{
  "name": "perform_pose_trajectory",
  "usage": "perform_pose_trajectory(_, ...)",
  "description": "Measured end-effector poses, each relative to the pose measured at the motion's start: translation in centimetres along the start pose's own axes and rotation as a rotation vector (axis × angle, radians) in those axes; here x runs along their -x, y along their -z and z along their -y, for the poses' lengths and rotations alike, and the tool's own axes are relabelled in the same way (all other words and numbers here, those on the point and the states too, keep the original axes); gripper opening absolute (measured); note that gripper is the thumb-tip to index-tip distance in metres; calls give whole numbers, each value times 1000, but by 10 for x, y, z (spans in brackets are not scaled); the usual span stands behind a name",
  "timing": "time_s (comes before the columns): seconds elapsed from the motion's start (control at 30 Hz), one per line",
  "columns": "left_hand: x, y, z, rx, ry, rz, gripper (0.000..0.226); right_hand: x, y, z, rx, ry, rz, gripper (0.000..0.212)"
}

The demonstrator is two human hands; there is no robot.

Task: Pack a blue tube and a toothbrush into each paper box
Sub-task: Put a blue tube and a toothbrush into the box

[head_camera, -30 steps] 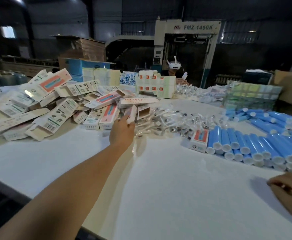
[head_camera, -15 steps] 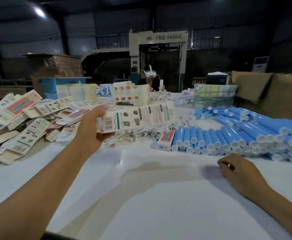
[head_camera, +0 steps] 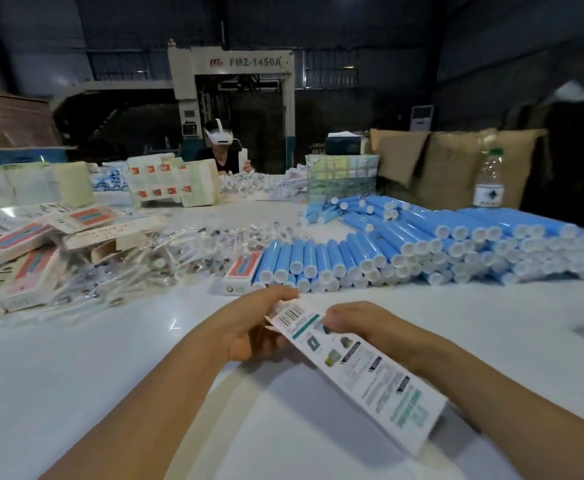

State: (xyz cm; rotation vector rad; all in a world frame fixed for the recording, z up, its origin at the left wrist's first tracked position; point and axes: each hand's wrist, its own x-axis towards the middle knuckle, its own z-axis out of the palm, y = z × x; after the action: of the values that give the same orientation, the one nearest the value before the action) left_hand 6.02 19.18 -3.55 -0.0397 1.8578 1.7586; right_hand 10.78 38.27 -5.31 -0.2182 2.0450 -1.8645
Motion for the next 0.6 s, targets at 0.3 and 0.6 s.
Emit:
perform_pose_trajectory(0.3, 17, -23, 1, -420, -486, -112, 31, -9, -8, -7, -168, 82, -244, 22)
perform_pose_trajectory(0.6, 13, -16, 10, -1294, -576, -490, 87, -6, -3, -5, -87, 23, -450, 54)
